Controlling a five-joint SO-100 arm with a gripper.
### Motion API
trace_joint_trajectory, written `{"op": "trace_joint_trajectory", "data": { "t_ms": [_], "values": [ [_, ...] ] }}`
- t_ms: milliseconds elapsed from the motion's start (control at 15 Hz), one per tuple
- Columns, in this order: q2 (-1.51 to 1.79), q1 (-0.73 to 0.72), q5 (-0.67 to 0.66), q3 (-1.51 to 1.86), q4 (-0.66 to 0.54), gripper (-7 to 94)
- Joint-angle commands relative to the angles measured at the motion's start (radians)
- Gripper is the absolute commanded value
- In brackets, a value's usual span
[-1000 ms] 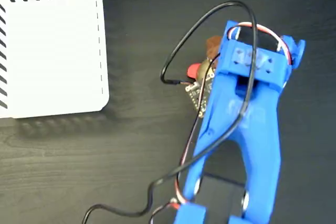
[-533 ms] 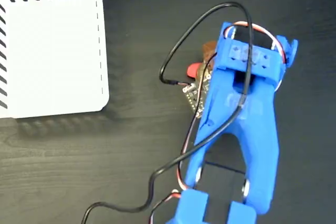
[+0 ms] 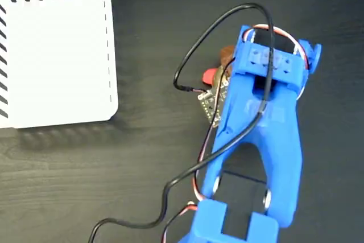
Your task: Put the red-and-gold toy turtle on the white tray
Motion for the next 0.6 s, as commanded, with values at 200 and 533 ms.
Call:
{"op": "trace_joint_trajectory", "data": {
  "t_ms": [200, 533],
  "values": [
    [0.02, -0.011, -0.005, -0.035, -0.002, 42],
    [0.021, -0.003, 0.021, -0.035, -0.008, 15]
  ]
}}
